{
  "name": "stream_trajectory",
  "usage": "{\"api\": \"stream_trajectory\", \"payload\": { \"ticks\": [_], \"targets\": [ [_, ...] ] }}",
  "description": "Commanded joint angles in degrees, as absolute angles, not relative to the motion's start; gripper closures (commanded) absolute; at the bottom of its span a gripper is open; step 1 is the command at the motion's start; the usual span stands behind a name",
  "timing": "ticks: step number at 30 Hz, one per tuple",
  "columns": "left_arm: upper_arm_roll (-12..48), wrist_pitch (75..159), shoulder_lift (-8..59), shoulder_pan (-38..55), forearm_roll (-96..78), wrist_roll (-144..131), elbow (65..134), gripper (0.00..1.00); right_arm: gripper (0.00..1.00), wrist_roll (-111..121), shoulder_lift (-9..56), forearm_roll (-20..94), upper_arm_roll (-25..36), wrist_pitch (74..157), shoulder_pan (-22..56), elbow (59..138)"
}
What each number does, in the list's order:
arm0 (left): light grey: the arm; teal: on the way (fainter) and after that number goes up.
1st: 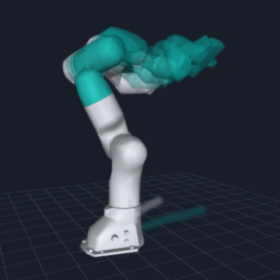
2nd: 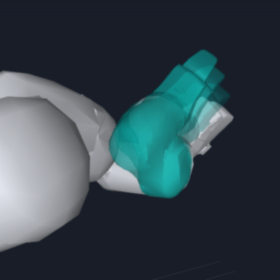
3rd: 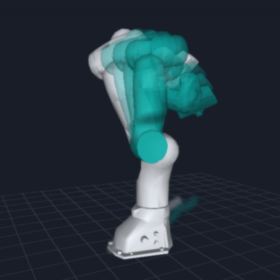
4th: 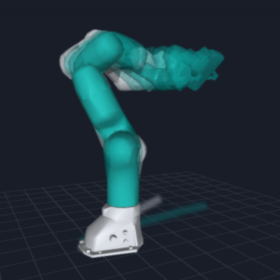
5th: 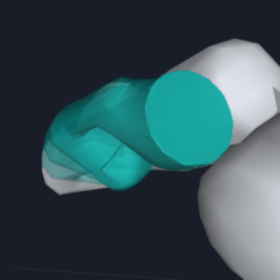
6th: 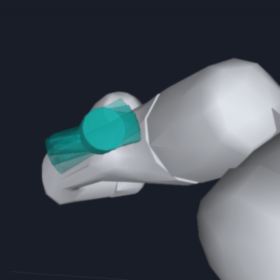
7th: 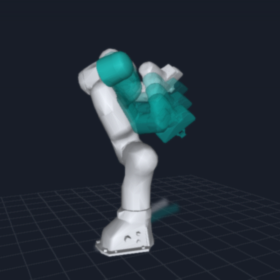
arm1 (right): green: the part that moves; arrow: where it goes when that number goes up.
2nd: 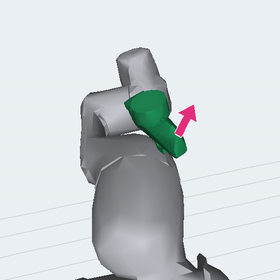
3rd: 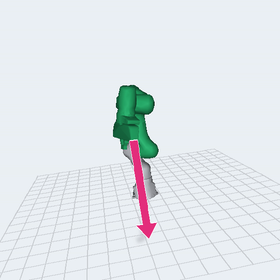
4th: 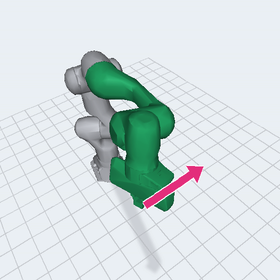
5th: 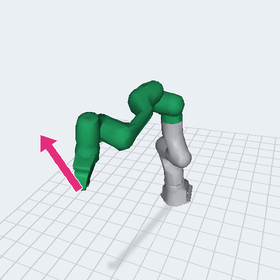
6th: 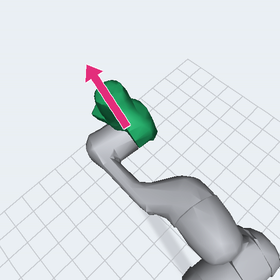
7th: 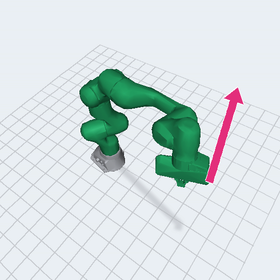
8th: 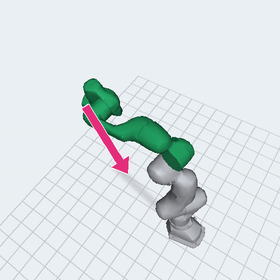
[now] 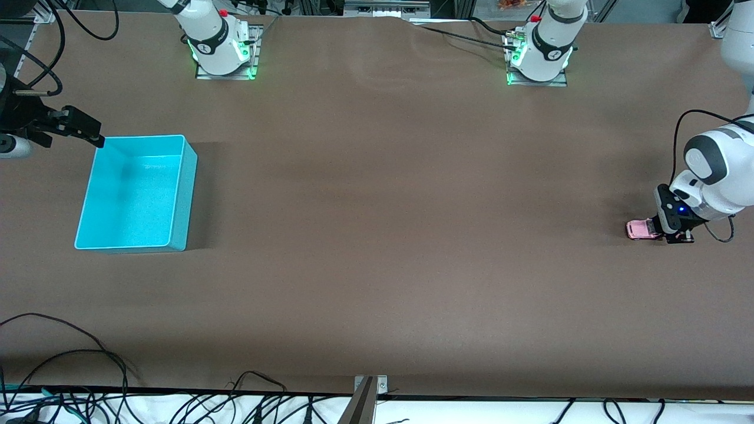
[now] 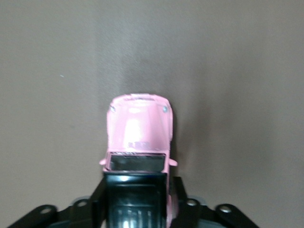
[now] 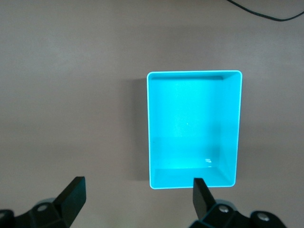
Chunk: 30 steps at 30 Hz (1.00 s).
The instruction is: Wind and store pink jeep toy
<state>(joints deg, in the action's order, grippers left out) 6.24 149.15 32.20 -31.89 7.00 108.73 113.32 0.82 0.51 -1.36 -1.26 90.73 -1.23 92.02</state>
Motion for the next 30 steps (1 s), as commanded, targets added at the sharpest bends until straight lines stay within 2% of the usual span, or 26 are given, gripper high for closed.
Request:
{"api": "stream_trajectory", "payload": {
  "ticks": [1, 7, 20, 30],
  "targets": [
    [7.0, 147.3, 33.8, -33.3, 7.8, 110.5, 109.9, 0.0, 0.0, 1.3, 1.1, -0.6, -1.0, 89.6, -1.1, 90.6],
    [7.3, 140.4, 33.3, -33.0, 7.6, 110.1, 105.6, 0.0, 0.0, 1.3, 1.0, -0.6, -1.0, 89.6, -1.1, 90.6],
    [7.2, 119.9, 32.5, -32.6, 1.8, 101.3, 92.5, 0.0, 0.0, 1.3, 1.0, -0.6, -1.0, 89.6, -1.1, 90.6],
    [7.3, 109.4, 30.1, -30.7, 1.8, 86.5, 88.3, 0.0, 0.0, 1.3, 1.1, -0.6, -1.0, 89.6, -1.1, 90.6]
  ]
}}
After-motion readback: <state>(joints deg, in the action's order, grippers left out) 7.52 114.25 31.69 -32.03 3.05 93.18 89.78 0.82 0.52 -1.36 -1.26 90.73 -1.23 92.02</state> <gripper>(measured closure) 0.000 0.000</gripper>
